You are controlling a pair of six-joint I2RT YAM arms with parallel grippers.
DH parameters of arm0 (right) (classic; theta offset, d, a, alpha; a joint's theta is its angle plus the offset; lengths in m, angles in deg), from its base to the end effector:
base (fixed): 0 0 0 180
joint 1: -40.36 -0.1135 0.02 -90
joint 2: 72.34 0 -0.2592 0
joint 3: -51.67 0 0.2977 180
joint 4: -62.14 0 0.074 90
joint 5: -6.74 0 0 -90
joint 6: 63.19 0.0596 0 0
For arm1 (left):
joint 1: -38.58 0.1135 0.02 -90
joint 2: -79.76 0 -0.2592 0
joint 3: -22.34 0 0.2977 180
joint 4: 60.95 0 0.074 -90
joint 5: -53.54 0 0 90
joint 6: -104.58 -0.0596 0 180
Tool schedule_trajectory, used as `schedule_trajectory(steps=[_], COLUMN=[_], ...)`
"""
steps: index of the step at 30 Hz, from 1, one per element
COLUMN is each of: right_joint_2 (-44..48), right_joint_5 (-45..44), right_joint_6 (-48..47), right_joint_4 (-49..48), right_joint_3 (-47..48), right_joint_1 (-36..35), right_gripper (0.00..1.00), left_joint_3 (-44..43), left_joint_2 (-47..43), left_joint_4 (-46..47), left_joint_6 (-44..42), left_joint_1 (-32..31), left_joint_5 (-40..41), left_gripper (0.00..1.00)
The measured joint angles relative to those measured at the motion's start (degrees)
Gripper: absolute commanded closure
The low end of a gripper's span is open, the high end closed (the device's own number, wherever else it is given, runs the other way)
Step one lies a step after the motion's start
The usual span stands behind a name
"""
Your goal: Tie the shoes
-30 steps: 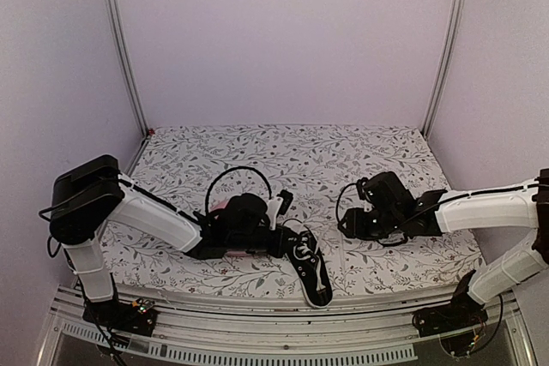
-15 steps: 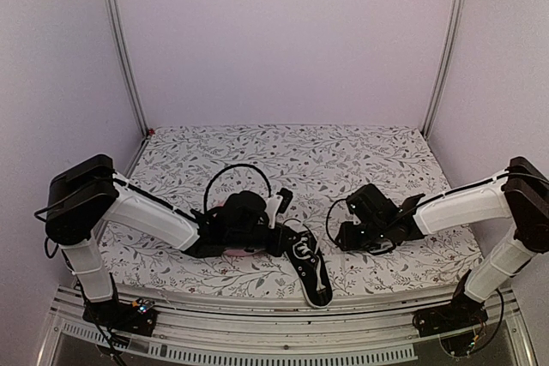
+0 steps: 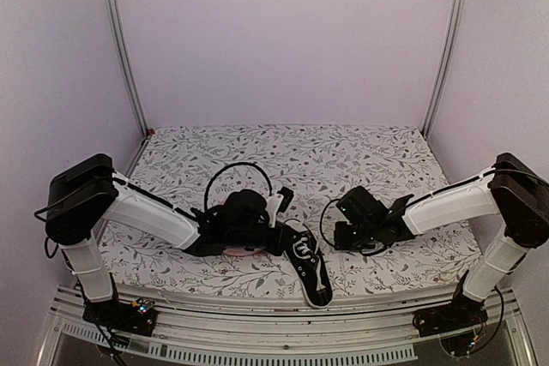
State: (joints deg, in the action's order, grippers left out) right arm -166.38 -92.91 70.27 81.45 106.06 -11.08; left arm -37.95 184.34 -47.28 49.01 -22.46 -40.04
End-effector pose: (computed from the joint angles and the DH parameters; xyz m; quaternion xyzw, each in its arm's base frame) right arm 0.2172 0.2565 0.0683 -0.0444 0.9594 0.1416 0.2400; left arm 0.1968 -0.3634 0.0885 0.2149 0.8414 -0.3846 0.3129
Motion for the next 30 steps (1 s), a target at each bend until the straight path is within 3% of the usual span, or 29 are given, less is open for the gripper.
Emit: schedule_trajectory(steps=[4,16,30], right_joint_2=[1.2,22.3,24.2], right_joint_5=[-3.0,-1.7,3.7], right_joint_6=[0.5,-7.8,-16.1], right_joint_4=[1.4,-5.8,-12.1], right_joint_3=[-0.3,-6.1,-5.6], right_joint_1=[0.0,0.0,0.0], right_gripper=[0.98,0.98,0.98], left_joint_3=[0.0,-4.9,-8.6], left_joint_2=[0.0,1.0,5.8], left_joint_4=[0.0,0.0,-1.3], left_joint_6=[-0.2,-3.5,-4.9], left_joint_1=[0.2,1.2,1.3], left_joint_5=[-0.3,-6.9,-9.5], left_gripper=[1.00,0.90,0.77])
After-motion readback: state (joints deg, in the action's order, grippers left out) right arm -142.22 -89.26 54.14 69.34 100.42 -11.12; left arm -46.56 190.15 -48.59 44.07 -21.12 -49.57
